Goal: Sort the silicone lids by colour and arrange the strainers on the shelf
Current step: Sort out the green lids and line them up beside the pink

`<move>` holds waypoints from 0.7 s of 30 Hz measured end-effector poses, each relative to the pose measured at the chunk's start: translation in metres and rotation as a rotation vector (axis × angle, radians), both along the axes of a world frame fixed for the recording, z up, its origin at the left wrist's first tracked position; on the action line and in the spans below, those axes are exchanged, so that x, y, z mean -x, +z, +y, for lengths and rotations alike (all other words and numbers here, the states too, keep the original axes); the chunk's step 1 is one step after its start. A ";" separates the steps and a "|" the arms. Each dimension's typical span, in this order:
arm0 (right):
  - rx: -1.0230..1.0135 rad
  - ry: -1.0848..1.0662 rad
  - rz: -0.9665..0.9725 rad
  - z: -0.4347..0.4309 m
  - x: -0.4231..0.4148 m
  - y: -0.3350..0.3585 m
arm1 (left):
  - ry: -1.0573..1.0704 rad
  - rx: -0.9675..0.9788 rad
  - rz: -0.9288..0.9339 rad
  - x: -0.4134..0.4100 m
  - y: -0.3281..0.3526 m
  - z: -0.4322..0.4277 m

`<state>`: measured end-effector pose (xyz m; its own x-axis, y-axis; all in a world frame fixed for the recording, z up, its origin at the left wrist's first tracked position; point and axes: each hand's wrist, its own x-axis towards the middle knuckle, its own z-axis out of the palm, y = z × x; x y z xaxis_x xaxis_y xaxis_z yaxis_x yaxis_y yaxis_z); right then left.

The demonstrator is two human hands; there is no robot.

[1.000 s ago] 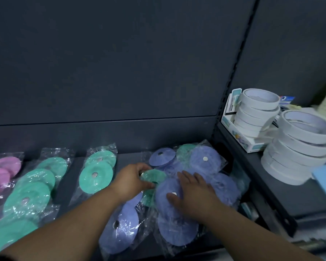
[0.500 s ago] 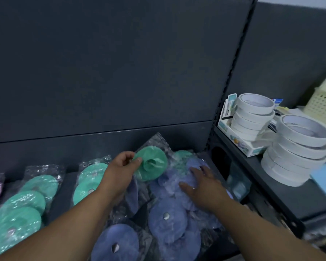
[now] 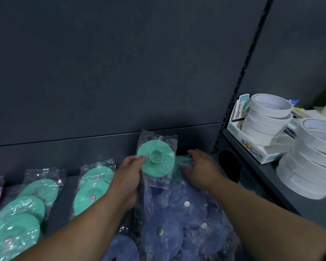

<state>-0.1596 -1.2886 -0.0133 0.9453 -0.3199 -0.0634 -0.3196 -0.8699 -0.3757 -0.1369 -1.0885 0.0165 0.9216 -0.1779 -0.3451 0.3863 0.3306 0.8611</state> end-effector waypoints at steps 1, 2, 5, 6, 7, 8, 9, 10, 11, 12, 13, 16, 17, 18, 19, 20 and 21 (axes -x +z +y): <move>0.005 0.007 0.058 -0.002 -0.008 -0.003 | -0.001 0.021 0.013 0.002 -0.001 -0.003; -0.013 -0.004 0.106 -0.004 -0.013 -0.006 | -0.004 0.029 0.018 0.004 -0.002 -0.005; -0.167 -0.095 0.163 -0.010 -0.021 -0.008 | -0.011 -0.020 -0.005 0.005 -0.009 -0.006; -0.245 -0.125 0.152 -0.013 -0.021 -0.006 | -0.008 -0.040 -0.013 0.005 -0.011 -0.005; -0.346 -0.149 0.123 -0.015 -0.020 -0.003 | -0.006 -0.053 -0.020 0.006 -0.012 -0.005; -0.447 -0.170 0.082 -0.015 -0.018 0.001 | -0.005 -0.058 -0.025 0.006 -0.011 -0.005; -0.510 -0.188 0.037 -0.015 -0.017 0.006 | -0.002 -0.060 -0.029 0.006 -0.010 -0.006; -0.528 -0.200 -0.010 -0.016 -0.016 0.011 | 0.002 -0.069 -0.039 0.005 -0.009 -0.008; -0.537 -0.207 -0.054 -0.017 -0.017 0.016 | 0.009 -0.088 -0.055 0.004 -0.007 -0.009; -0.549 -0.210 -0.099 -0.017 -0.018 0.021 | 0.019 -0.113 -0.076 0.002 -0.004 -0.011; -0.561 -0.208 -0.142 -0.017 -0.018 0.028 | 0.029 -0.129 -0.098 0.000 -0.001 -0.012; -0.547 -0.188 -0.290 -0.015 -0.016 0.049 | 0.057 -0.134 -0.145 -0.004 0.011 -0.017; -0.546 -0.175 -0.355 -0.013 -0.013 0.057 | 0.081 -0.139 -0.163 -0.004 0.016 -0.017; -0.559 -0.168 -0.424 -0.011 -0.011 0.064 | 0.113 -0.163 -0.196 -0.003 0.020 -0.017; -0.584 -0.176 -0.488 -0.008 -0.007 0.070 | 0.147 -0.203 -0.253 -0.001 0.025 -0.016; -0.608 -0.192 -0.549 -0.006 -0.004 0.074 | 0.178 -0.273 -0.335 0.002 0.028 -0.014; -0.621 -0.214 -0.610 -0.004 0.001 0.077 | 0.202 -0.362 -0.437 0.006 0.030 -0.012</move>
<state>-0.1602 -1.2924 0.0641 0.7952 -0.5686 0.2104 -0.0421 -0.3981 -0.9164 -0.1426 -1.1004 0.0466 0.9950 0.0738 0.0679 -0.0693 0.0166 0.9975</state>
